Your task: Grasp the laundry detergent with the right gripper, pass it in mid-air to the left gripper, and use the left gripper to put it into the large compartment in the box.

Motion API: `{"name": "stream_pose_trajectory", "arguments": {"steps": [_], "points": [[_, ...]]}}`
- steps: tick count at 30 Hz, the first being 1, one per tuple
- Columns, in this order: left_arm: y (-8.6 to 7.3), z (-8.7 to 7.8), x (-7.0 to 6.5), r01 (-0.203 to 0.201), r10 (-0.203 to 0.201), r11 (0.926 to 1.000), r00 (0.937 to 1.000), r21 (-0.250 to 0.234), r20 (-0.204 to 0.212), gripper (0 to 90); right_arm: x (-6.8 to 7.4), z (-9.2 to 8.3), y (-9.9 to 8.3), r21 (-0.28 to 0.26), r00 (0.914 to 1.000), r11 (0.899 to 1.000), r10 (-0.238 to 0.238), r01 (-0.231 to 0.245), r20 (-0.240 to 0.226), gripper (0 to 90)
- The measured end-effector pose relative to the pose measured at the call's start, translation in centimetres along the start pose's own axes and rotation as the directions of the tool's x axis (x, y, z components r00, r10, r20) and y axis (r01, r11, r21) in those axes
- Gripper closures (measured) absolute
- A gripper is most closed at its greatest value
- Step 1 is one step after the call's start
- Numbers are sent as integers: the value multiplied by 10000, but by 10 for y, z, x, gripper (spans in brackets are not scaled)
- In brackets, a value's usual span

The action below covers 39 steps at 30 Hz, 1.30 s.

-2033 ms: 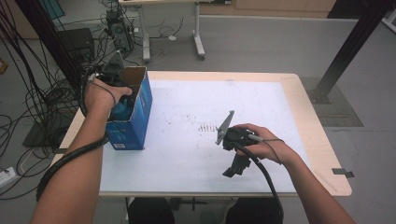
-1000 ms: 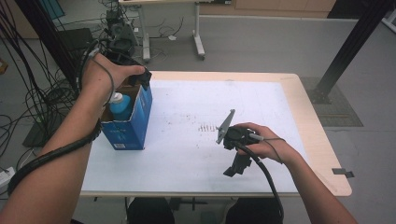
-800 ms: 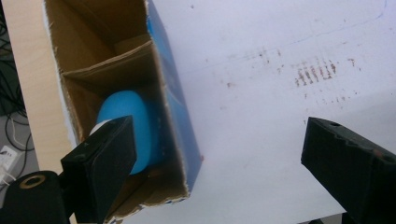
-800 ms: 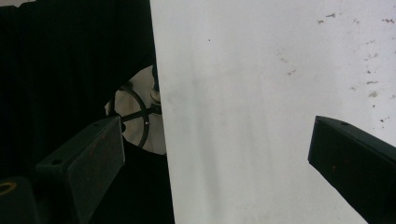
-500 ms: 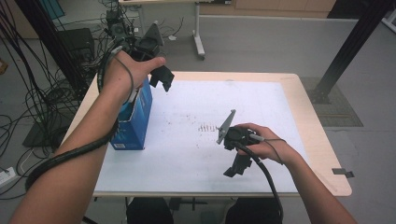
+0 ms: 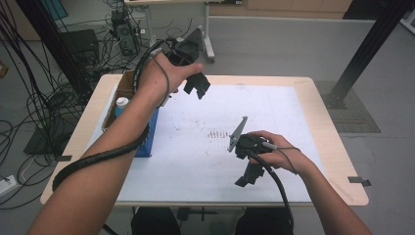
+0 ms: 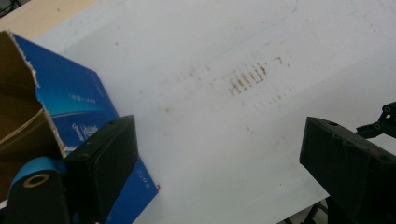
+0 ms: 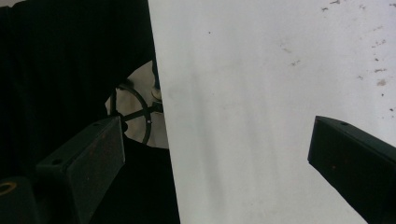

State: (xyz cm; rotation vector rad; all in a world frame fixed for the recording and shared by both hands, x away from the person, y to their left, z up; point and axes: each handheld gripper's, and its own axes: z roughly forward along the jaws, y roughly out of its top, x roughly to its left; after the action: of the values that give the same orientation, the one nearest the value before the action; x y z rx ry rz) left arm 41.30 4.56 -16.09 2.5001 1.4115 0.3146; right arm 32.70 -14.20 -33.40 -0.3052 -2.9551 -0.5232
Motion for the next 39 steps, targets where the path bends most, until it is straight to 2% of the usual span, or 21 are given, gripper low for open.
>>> {"name": "stream_pose_trajectory", "arguments": {"steps": [5,12,14,18,30,39], "points": [[4,8,-10,-299,297,9995,9993,87,207,121,4,-3,-1,41,9999,10000,80,-80,97,37],[7,14,-18,-464,459,9989,9979,100,457,124,10,-4,-4,59,9999,9999,127,-127,84,37],[8,14,-20,-479,476,9988,9982,57,353,123,9,-4,-4,77,9999,9999,138,-138,103,37],[9,13,-21,-536,534,9986,9975,41,472,123,9,-4,-5,42,9998,9999,152,-153,87,37],[13,15,-22,-631,627,9980,9971,78,432,123,5,-3,-7,-12,9998,9998,206,-206,66,37],[12,21,-21,-526,516,9984,9976,191,456,122,5,0,-6,-22,9999,9999,147,-147,18,37]]}}
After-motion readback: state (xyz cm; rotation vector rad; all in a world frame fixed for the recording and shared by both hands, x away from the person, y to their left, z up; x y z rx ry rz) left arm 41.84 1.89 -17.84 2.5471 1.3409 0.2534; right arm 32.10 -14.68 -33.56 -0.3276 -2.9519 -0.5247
